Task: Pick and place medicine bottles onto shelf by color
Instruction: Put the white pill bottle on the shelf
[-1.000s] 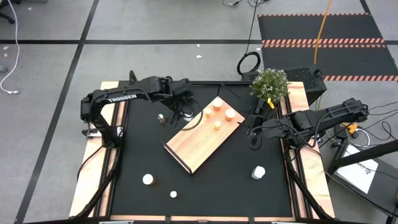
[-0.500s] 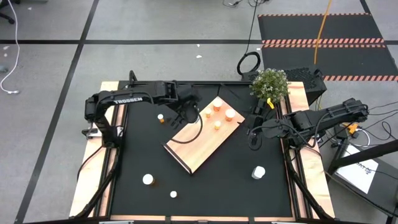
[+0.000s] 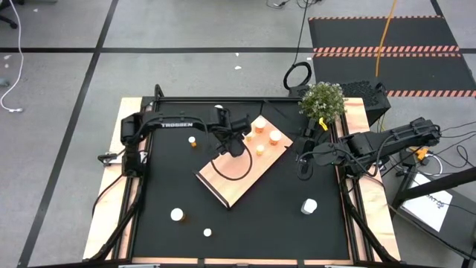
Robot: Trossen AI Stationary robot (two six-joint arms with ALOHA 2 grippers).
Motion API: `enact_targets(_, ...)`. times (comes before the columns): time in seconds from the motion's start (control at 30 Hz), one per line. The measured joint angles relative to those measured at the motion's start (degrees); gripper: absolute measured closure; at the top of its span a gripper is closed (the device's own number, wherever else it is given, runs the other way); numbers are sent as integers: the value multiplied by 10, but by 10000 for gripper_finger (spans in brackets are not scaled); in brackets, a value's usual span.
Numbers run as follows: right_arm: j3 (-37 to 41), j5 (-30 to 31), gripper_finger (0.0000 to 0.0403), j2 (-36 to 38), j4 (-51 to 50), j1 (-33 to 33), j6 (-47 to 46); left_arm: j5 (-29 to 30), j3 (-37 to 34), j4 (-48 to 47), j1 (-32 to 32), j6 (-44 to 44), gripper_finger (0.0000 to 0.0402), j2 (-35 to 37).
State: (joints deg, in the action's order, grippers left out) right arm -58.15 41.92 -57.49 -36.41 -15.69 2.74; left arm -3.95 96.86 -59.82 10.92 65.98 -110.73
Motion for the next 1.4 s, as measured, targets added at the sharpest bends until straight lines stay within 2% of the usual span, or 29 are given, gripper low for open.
enact_targets(0.33,0,0,188,0,-1,0,1,10,1,16,1,-7,190,-11)
enact_targets(1.17,0,0,188,0,-1,0,-1,27,0,56,-3,-41,186,-13)
enact_targets(1.4,0,0,188,0,-1,0,-1,26,-1,63,-8,-33,157,-13)
